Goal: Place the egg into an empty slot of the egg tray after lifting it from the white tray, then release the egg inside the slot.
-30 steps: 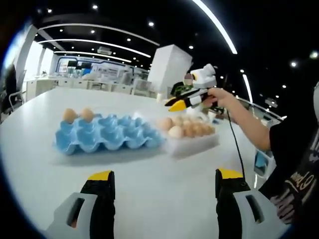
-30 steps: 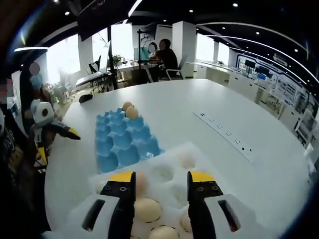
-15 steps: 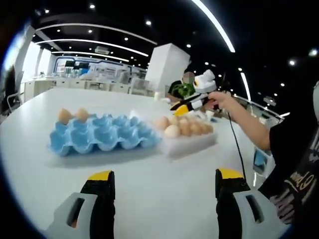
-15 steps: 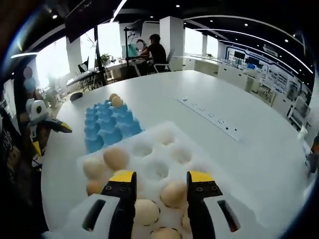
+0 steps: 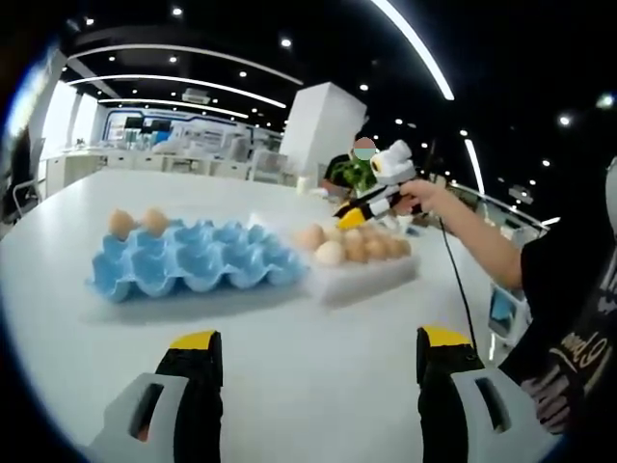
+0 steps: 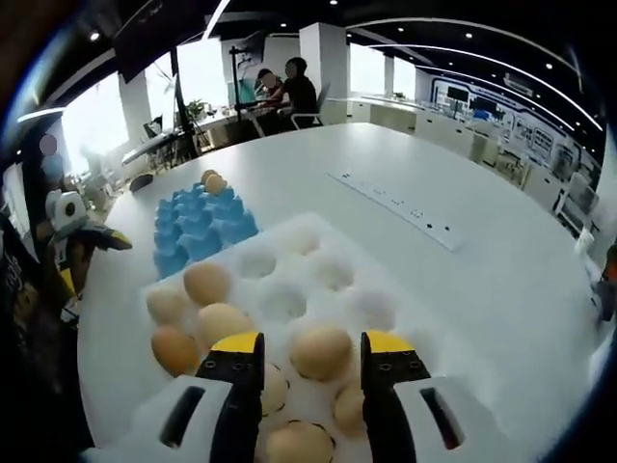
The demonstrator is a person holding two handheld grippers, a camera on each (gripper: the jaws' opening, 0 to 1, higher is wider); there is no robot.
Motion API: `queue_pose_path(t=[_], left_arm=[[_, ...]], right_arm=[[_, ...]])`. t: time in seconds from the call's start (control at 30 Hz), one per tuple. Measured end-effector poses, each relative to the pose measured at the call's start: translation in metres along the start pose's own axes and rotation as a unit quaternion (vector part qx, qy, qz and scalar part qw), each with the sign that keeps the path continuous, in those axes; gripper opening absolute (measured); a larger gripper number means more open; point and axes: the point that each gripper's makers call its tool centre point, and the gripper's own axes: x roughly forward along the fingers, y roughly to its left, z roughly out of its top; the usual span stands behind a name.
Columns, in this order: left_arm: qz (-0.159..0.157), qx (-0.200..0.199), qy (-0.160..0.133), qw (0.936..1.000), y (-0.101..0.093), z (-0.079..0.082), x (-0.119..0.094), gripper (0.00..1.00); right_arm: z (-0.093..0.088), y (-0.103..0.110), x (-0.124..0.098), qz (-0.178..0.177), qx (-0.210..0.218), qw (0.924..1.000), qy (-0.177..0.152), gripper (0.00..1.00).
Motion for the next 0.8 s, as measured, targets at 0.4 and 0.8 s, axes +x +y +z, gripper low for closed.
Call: queue_pose_path(t=[0.4,0.8], left_arm=[[0.001,-0.001,-0.002,1.0000,0.002,0.002,-0.001,0.84],[-0.009,0.005,-0.008,0.9999,-0.005,0.008,0.004,0.84]], right_arm=[[-0.006,-0.003,0.009,0.010,0.012,0.9993,0.034,0.32],[-0.011,-0.005,0.011,-0.004,-0.021,0.9944,0.103,0.29]])
